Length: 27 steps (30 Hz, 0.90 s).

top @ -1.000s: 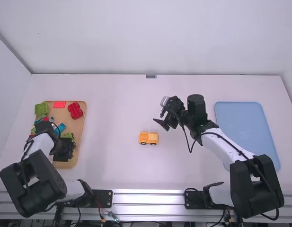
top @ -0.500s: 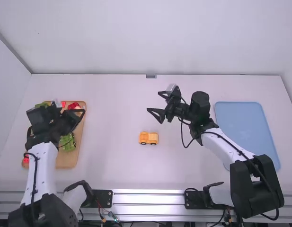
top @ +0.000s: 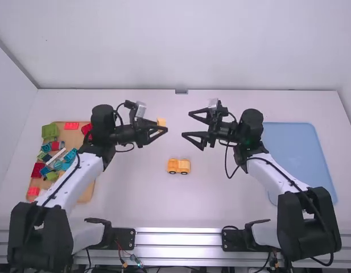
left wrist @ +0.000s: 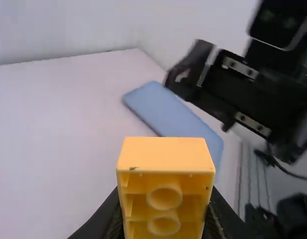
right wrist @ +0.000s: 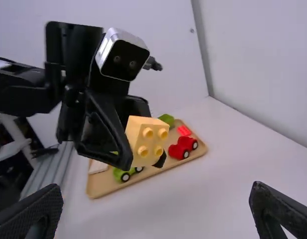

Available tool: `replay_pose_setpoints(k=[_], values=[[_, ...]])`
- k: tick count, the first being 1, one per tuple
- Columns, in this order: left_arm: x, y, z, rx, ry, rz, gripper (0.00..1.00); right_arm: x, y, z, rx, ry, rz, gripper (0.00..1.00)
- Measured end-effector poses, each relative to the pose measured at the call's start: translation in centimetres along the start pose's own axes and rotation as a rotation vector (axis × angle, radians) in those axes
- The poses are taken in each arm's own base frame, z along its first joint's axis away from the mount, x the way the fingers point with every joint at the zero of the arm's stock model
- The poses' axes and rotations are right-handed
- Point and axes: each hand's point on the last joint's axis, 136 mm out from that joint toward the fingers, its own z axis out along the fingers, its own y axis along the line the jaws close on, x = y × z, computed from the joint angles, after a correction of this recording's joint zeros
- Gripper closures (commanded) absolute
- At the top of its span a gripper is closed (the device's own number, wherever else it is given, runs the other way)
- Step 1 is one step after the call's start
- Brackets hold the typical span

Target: Assemble lego blocks to make yellow taxi

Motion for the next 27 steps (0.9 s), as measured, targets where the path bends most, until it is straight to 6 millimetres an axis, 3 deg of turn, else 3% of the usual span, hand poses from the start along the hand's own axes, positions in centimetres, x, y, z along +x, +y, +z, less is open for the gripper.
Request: replay_pose_setpoints(k=[4, 8, 19, 27], values=[[0.9, -1.8, 1.6, 0.156, 0.026, 0.12, 0.78, -0.1, 0.5, -1.5, -0.063, 0.016, 0.041, 0.0], [1.5, -2.6, 2.5, 0.252, 0.033, 0.186, 0.79, -0.4, 1.0, -1.5, -0.115, 0.029, 0.063, 0.03], [2.4, -3.1, 3.2, 0.336, 0.044, 0.222, 0.8, 1.7, 1.4, 2.0, -0.296, 0.105, 0.127, 0.14], [2.4, -3.2, 3.1, 0.346, 0.043, 0.234, 0.8, 1.8, 2.0, 3.7, -0.367, 0.124, 0.111, 0.34]])
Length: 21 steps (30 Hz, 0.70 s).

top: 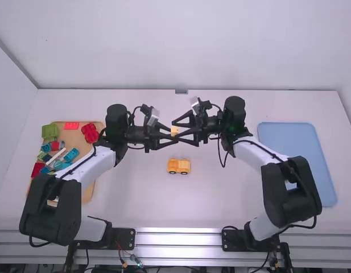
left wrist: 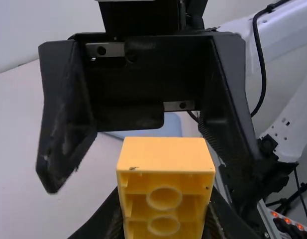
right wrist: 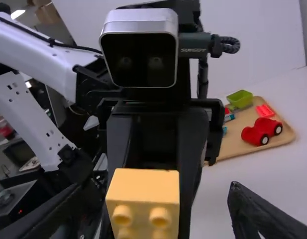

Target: Assemble lego blocks to make yellow taxi

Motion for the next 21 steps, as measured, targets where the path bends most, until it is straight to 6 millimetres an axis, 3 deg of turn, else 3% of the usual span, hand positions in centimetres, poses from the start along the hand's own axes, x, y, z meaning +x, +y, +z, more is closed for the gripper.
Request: replay_pose_setpoints(k=[2, 10, 16, 17, 19, 21], values=[[0.01, -0.01, 0.0, 0.001, 0.0, 0.002, 0.8, -0.15, 0.27, 0.24, -0.015, 0.004, -0.015, 0.45], [-0.07, -0.07, 0.0, 0.004, -0.001, 0.01, 0.81, -0.17, 0.35, 0.27, -0.019, 0.006, -0.019, 0.63], [-0.08, 0.15, 0.0, -0.009, -0.002, 0.007, 0.79, -0.21, 0.23, 0.38, -0.011, 0.003, -0.032, 0.89], [-0.08, 0.14, 0.0, -0.009, -0.002, 0.006, 0.79, -0.23, 0.24, 0.38, -0.012, 0.003, -0.034, 0.9], [-0.09, 0.17, -0.03, -0.009, -0.003, 0.006, 0.7, -0.23, 0.2, 0.35, -0.01, 0.002, -0.039, 0.91], [-0.12, 0.13, -0.02, -0.007, -0.003, 0.013, 0.38, -0.22, 0.22, 0.36, -0.011, 0.003, -0.039, 0.91]])
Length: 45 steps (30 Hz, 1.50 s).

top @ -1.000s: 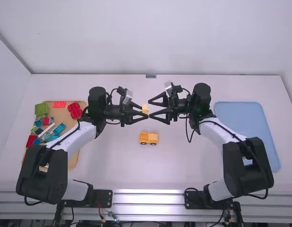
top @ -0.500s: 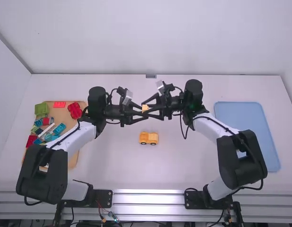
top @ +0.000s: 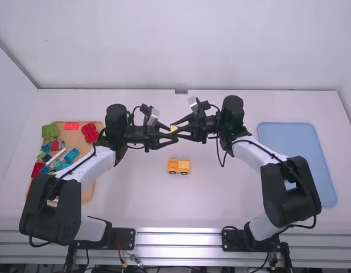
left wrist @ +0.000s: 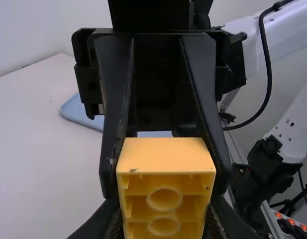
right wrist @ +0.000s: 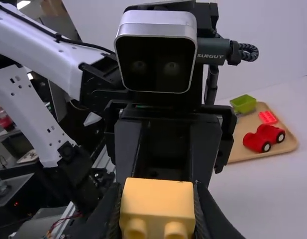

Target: Assemble lego blocks to make yellow taxi

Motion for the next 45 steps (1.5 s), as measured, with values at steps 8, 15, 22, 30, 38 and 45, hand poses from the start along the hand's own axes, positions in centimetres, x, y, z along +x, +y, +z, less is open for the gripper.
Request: replay_pose_setpoints(k=[8, 15, 22, 30, 38, 45], values=[[0.2, 0.9, 0.0, -0.055, 0.001, -0.038, 0.01, -0.5, -1.4, -0.5, 0.077, -0.026, 0.01, 0.94], [2.3, 4.7, -0.7, -0.282, 0.044, -0.188, 0.01, -1.1, -4.8, -3.4, 0.263, -0.083, 0.062, 0.94], [6.5, 9.3, -3.6, -0.626, 0.171, -0.251, 0.01, 3.7, -10.5, -6.8, 0.622, -0.04, 0.311, 0.9], [6.4, 13.6, -7.9, -0.974, 0.194, -0.18, 0.01, 11.0, -12.0, -7.1, 0.945, 0.282, 0.452, 0.89], [1.3, 11.6, -13.4, -1.207, 0.045, -0.061, 0.01, 7.8, -11.0, -2.4, 0.922, 0.494, 0.199, 0.84], [-0.6, 4.4, -19.6, -1.391, -0.21, 0.133, 0.01, 11.8, -11.6, 2.4, 0.788, 0.708, 0.134, 0.82]])
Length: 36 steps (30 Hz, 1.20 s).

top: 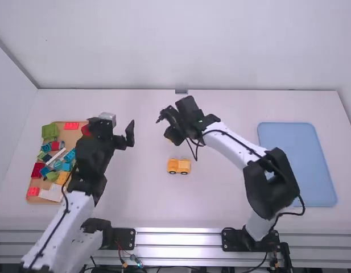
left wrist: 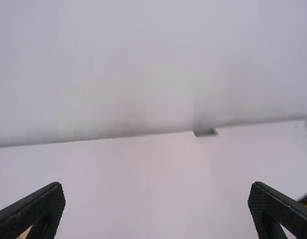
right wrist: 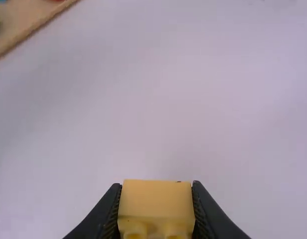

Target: Assemble lego blocks to make yellow taxi

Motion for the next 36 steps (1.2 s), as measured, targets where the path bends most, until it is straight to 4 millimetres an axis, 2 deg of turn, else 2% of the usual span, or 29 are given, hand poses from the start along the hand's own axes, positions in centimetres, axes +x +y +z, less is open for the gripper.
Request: replay_pose_setpoints(k=[3, 4, 7, 10, 12, 18, 25, 28, 33, 36], values=[[0.5, 2.2, -3.3, -0.108, -0.069, -0.031, 0.01, 1.5, 2.6, 3.0, -0.071, 0.153, -0.101, 0.82], [0.6, 2.3, -3.4, -0.112, -0.071, -0.032, 0.01, 1.5, 2.6, 3.0, -0.071, 0.153, -0.101, 0.82], [0.4, 3.9, -6.3, -0.189, -0.146, -0.054, 0.01, 1.9, 5.7, 5.1, -0.109, 0.282, -0.246, 0.84], [-0.2, 4.4, -7.7, -0.218, -0.189, -0.063, 0.01, 1.9, 7.5, 6.5, -0.118, 0.346, -0.353, 0.85], [-0.5, 4.6, -8.5, -0.231, -0.208, -0.068, 0.01, 2.5, 8.6, 7.6, -0.133, 0.402, -0.421, 0.86], [-0.3, 4.9, -8.9, -0.243, -0.203, -0.071, 0.01, 5.6, 8.7, 10.0, -0.093, 0.541, -0.518, 0.85], [-0.2, 4.9, -8.9, -0.247, -0.202, -0.072, 0.01, 6.2, 8.3, 10.6, -0.071, 0.566, -0.549, 0.84], [-0.2, 5.0, -8.9, -0.248, -0.202, -0.072, 0.01, 5.9, 8.2, 10.8, -0.065, 0.553, -0.551, 0.58], [-0.2, 4.9, -8.9, -0.247, -0.202, -0.072, 0.01, 5.9, 8.1, 10.7, -0.066, 0.554, -0.552, 0.52], [-0.3, 4.6, -8.8, -0.227, -0.203, -0.07, 0.01, 6.0, 8.1, 10.7, -0.068, 0.558, -0.553, 0.29]])
